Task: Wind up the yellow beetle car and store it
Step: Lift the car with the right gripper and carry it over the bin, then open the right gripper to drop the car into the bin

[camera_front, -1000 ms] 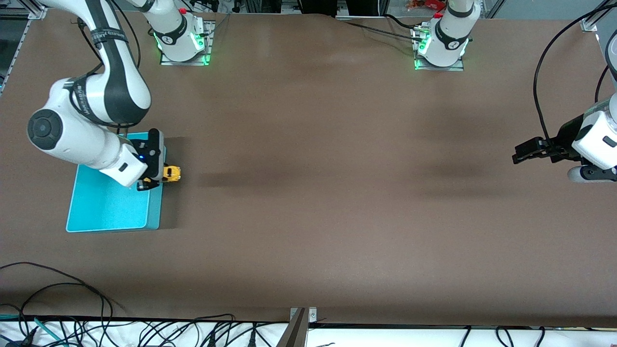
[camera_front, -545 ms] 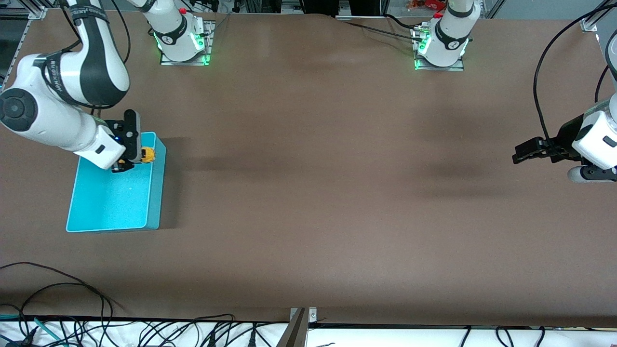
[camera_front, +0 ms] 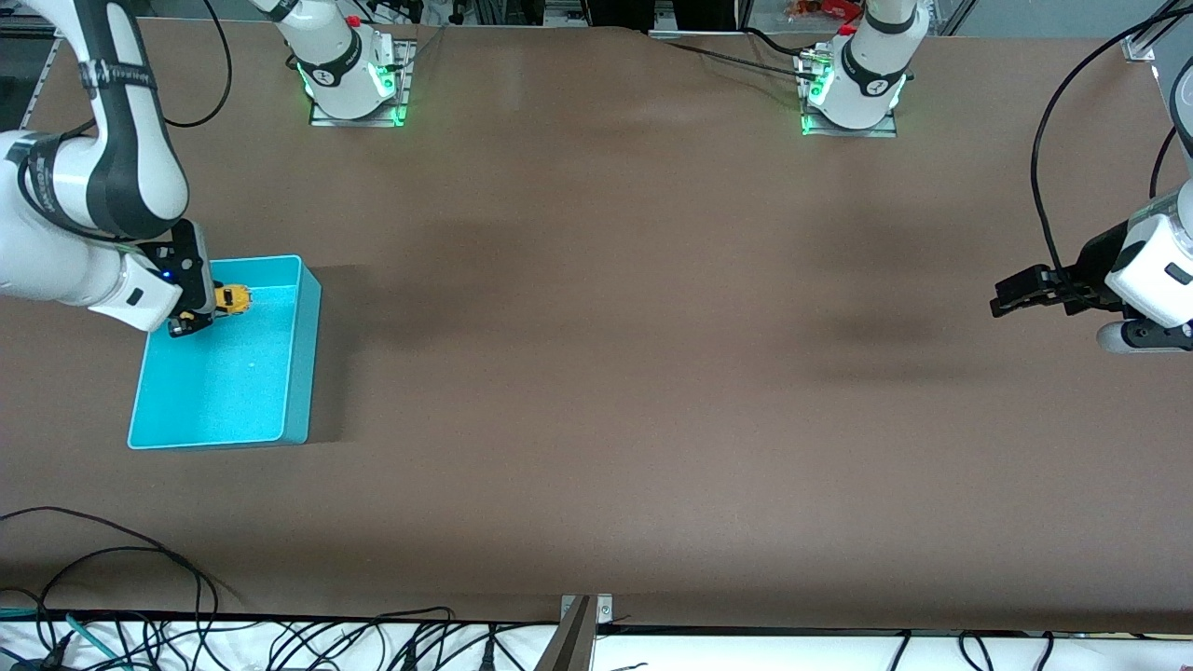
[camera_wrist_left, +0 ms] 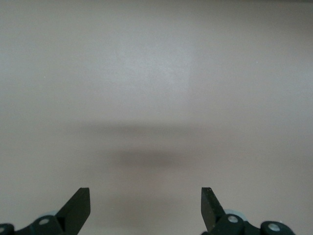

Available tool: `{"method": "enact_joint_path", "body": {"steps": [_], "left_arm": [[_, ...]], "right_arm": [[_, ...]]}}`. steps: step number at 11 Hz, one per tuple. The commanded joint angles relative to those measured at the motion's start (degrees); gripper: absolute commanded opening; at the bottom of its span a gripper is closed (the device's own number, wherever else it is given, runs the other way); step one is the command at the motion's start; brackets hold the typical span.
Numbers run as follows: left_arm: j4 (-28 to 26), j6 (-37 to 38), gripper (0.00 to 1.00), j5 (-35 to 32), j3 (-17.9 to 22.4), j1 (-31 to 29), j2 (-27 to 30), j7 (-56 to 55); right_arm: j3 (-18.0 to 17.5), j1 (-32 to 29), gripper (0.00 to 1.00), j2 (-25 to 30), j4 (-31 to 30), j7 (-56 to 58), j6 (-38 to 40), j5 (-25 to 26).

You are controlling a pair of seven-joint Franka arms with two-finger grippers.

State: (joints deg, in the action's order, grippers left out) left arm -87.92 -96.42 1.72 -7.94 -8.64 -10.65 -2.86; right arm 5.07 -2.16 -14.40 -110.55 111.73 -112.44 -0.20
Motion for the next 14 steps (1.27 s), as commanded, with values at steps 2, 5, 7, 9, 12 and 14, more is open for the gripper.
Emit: {"method": "enact_joint_path", "body": {"steps": [2, 5, 7, 9, 12, 14], "left_arm": [[0.6, 0.3, 1.0, 0.7, 0.0, -0.1, 0.2, 1.5], [0.6, 0.3, 1.0, 0.7, 0.0, -0.1, 0.2, 1.5], [0.6, 0.3, 1.0, 0.7, 0.0, -0.1, 0.2, 1.5], [0.6, 0.3, 1.0, 0.7, -0.1, -0.1, 0.2, 1.5], [0.6, 0.3, 1.0, 0.7, -0.1, -0.1, 0.2, 1.5], [0.6, 0.3, 1.0, 0.7, -0.1, -0.1, 0.2, 1.5]], "right_arm": [[-0.8, -6.8, 0.0, -9.1, 0.4, 11.6, -5.6, -1.8], [-0.8, -7.2, 0.0, -12.1, 0.3, 13.3, -7.1, -2.4], [-0.8, -7.3, 0.0, -13.2, 0.3, 13.3, -6.8, -2.9], [-0.8, -7.3, 0.25, -13.3, 0.4, 13.2, -6.3, -4.1], [-0.8, -7.2, 1.0, -12.9, 2.5, 12.8, -2.8, -6.8], [-0.8, -6.9, 1.0, -12.4, 5.1, 11.2, 2.3, -7.0]]}}
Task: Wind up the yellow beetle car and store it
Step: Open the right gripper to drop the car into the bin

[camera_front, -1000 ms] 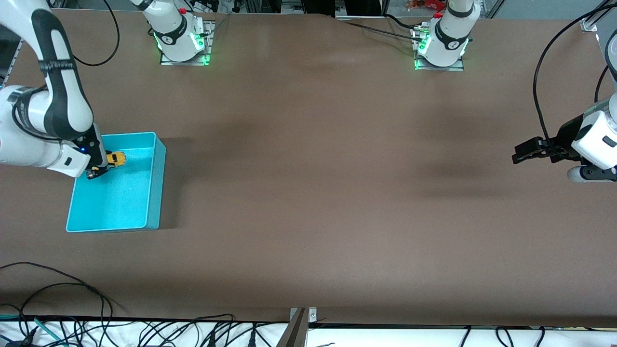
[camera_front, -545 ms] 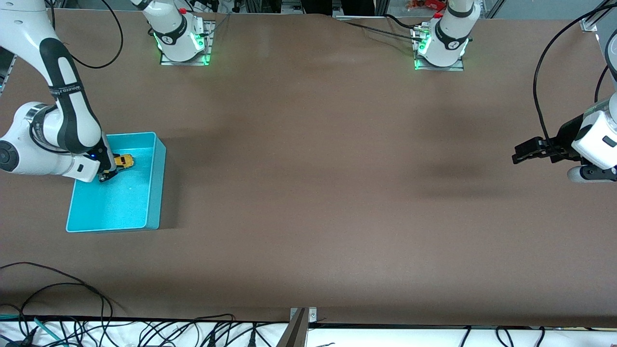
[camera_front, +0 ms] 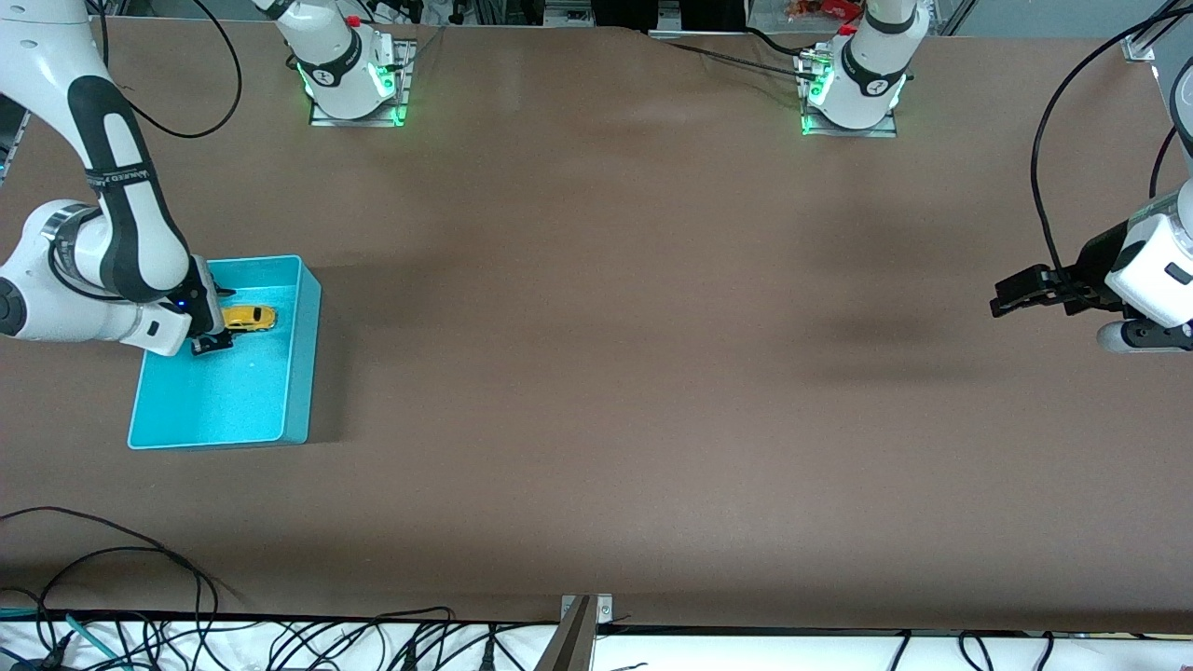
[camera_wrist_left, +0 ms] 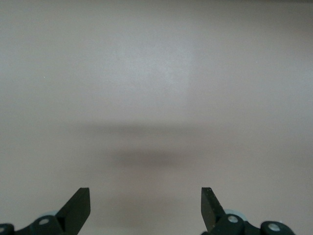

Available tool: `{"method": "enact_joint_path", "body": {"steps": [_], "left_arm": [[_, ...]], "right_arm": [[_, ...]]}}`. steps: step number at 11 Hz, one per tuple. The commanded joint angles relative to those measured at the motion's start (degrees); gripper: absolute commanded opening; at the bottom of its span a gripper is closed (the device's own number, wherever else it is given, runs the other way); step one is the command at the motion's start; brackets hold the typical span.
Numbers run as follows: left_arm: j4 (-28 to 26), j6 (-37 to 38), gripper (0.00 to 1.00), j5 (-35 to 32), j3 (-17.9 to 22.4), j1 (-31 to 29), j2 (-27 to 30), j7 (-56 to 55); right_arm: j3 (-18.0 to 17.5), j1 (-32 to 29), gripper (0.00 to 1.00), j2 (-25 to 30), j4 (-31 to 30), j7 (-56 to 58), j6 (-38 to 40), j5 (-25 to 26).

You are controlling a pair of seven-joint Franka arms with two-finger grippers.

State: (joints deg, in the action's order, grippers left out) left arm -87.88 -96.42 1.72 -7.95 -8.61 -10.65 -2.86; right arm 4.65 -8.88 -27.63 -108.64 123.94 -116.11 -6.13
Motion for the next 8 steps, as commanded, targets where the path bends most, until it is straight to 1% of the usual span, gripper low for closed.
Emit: {"method": "enact_joint_path", "body": {"steps": [1, 3, 5, 7, 8], "left_arm": [[0.6, 0.3, 1.0, 0.7, 0.0, -0.1, 0.2, 1.5], [0.6, 0.3, 1.0, 0.7, 0.0, -0.1, 0.2, 1.5], [0.6, 0.3, 1.0, 0.7, 0.0, -0.1, 0.2, 1.5], [0.6, 0.3, 1.0, 0.7, 0.0, -0.1, 0.2, 1.5], [0.6, 0.3, 1.0, 0.7, 0.0, -0.1, 0.2, 1.5]], "right_arm": [[-0.4, 0.0, 1.0, 1.7, 4.7, -3.9, 9.3, -1.0], [-0.9, 0.4, 1.0, 6.1, 4.5, -9.9, 11.5, -1.0], [-3.1, 0.4, 1.0, 9.4, 4.4, -18.9, 13.4, -0.9], [-3.8, 0.5, 1.0, 12.4, 4.6, -35.0, 16.7, -1.2], [-4.7, 0.6, 1.0, 14.1, 4.8, -43.0, 16.9, -1.3]]}}
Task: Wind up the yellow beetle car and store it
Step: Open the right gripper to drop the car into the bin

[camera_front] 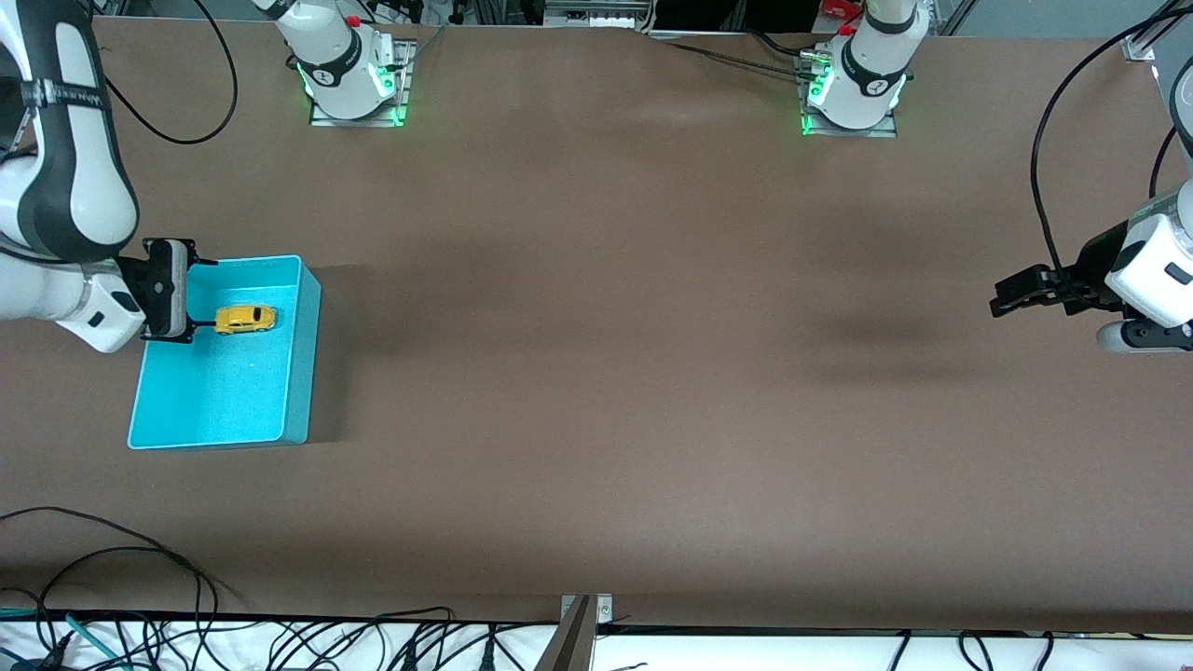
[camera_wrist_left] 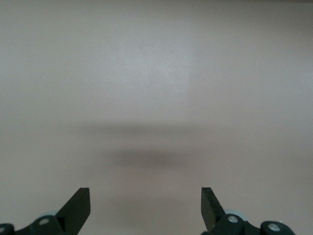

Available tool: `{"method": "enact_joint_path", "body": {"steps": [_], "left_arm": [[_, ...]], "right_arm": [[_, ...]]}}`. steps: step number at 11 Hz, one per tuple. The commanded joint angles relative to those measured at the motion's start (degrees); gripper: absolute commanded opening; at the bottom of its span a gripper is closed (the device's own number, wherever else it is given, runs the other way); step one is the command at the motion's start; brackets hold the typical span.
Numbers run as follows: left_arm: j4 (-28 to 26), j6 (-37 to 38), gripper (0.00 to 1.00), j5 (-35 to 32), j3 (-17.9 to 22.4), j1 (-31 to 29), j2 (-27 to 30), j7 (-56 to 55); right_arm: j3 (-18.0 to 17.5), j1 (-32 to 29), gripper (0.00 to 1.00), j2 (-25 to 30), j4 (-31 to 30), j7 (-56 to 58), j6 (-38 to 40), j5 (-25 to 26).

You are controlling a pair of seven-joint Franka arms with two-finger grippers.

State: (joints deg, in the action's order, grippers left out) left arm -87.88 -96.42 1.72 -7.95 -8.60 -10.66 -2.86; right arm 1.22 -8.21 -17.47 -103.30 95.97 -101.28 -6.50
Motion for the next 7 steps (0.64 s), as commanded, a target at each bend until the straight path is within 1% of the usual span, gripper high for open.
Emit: {"method": "enact_joint_path", "body": {"steps": [1, 2, 3, 4, 6, 7], "left_arm": [[0.6, 0.3, 1.0, 0.7, 0.0, -0.1, 0.2, 1.5], [0.6, 0.3, 1.0, 0.7, 0.0, -0.1, 0.2, 1.5], [0.6, 0.3, 1.0, 0.7, 0.0, -0.1, 0.2, 1.5], [0.6, 0.3, 1.0, 0.7, 0.0, -0.1, 0.2, 1.5], [0.6, 0.3, 1.0, 0.7, 0.0, -0.1, 0.2, 1.5], [0.6, 0.3, 1.0, 0.7, 0.0, -0.1, 0.2, 1.5]], "right_arm": [[-2.4, 0.1, 1.0, 5.6, -0.5, -23.1, 2.1, -3.0], [-3.3, 0.6, 1.0, 8.0, -0.9, -30.7, 2.0, -4.1], [-4.2, 1.5, 1.0, 10.0, -0.7, -41.8, 1.9, -4.3], [-4.3, 2.9, 1.0, 11.4, -0.5, -51.7, 1.9, -4.4], [-4.6, 5.8, 1.0, 15.1, -0.6, -68.4, 1.4, -4.2], [-5.9, 6.3, 1.0, 17.3, -0.8, -74.0, 1.4, -3.5]]}}
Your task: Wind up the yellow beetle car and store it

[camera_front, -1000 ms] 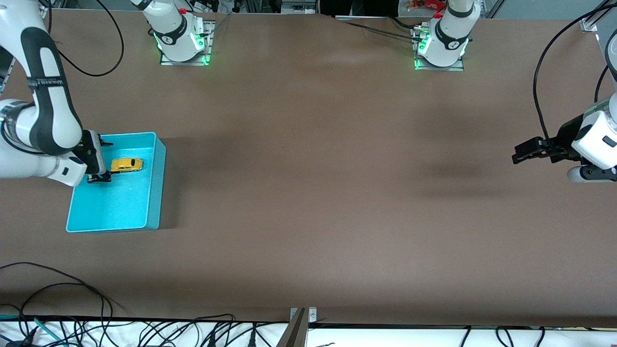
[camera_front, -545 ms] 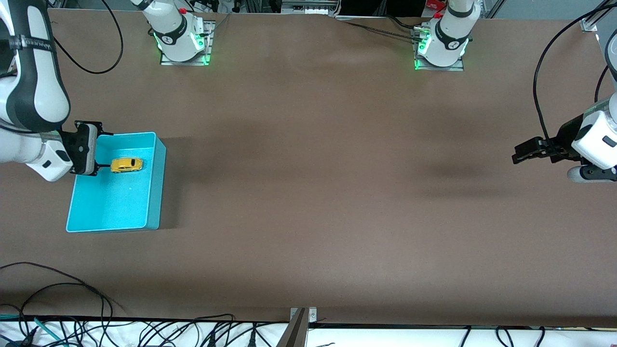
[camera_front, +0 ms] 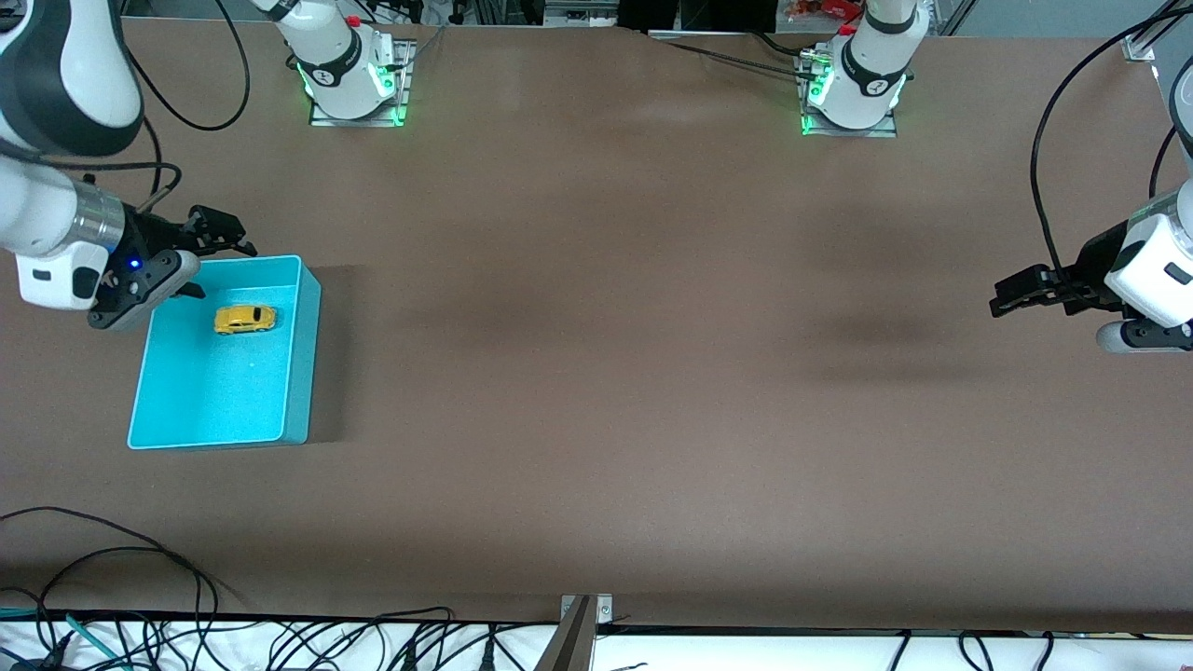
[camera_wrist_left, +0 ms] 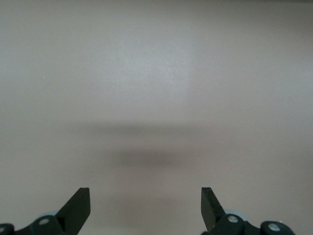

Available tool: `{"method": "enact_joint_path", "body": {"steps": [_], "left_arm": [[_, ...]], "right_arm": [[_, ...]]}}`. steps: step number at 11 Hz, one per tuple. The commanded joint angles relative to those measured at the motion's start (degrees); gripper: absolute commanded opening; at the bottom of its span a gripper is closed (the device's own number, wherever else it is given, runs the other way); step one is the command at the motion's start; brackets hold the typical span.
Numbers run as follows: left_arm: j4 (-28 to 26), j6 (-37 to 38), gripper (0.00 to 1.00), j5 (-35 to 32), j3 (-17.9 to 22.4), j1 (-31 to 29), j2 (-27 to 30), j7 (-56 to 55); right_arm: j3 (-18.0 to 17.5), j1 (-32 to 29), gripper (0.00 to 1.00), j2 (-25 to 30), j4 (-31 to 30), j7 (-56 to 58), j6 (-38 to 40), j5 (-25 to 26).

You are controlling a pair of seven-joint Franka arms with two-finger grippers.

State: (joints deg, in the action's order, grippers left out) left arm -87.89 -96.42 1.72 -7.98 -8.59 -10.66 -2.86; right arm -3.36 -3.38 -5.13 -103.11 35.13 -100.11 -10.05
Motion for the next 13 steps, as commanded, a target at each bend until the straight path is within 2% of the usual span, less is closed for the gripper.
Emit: {"method": "enact_joint_path", "body": {"steps": [1, 2, 3, 4, 5, 6, 7, 8, 9, 10, 12, 13], "left_arm": [[0.6, 0.3, 1.0, 0.7, 0.0, -0.1, 0.2, 1.5], [0.6, 0.3, 1.0, 0.7, 0.0, -0.1, 0.2, 1.5], [0.6, 0.3, 1.0, 0.7, 0.0, -0.1, 0.2, 1.5], [0.6, 0.3, 1.0, 0.7, 0.0, -0.1, 0.2, 1.5], [0.6, 0.3, 1.0, 0.7, 0.0, -0.1, 0.2, 1.5], [0.6, 0.3, 1.0, 0.6, 0.0, -0.1, 0.2, 1.5], [0.6, 0.3, 1.0, 0.7, 0.0, -0.1, 0.2, 1.5], [0.6, 0.3, 1.0, 0.7, 0.0, -0.1, 0.2, 1.5], [0.6, 0.3, 1.0, 0.7, 0.0, -0.1, 0.2, 1.5], [0.6, 0.3, 1.0, 0.7, 0.0, -0.1, 0.2, 1.5], [0.6, 0.3, 1.0, 0.7, 0.0, -0.1, 0.2, 1.5], [0.6, 0.3, 1.0, 0.7, 0.0, -0.1, 0.2, 1.5]], "right_arm": [[-1.7, 1.4, 1.0, 6.7, -1.6, -15.7, 0.4, 0.2], [-1.7, 1.4, 1.0, 7.1, -1.5, -17.6, 0.1, 1.2], [-1.7, 1.4, 1.0, 6.9, -1.2, -17.2, -2.2, 5.7], [-1.5, 1.4, 1.0, 6.7, -1.3, -17.2, -6.2, 6.8], [0.3, 1.4, 1.0, 6.7, -1.5, -17.3, -8.8, 6.2], [0.7, 1.9, 1.0, 7.0, -1.0, -18.0, -8.4, 6.2], [1.4, 5.7, 1.0, 7.2, -0.5, -21.0, -6.6, 6.8], [3.8, 8.4, 1.0, 7.4, -0.1, -28.2, -6.2, 7.7], [5.6, 10.9, 1.0, 7.2, 0.9, -30.1, -6.1, 8.3], [7.1, 11.4, 1.0, 5.3, 3.8, -29.6, -6.0, 8.6], [7.0, 9.9, 1.0, -3.8, 15.6, -27.3, -1.4, 8.4], [5.9, 7.8, 1.0, -4.9, 17.0, -27.2, -1.3, 8.2]]}}
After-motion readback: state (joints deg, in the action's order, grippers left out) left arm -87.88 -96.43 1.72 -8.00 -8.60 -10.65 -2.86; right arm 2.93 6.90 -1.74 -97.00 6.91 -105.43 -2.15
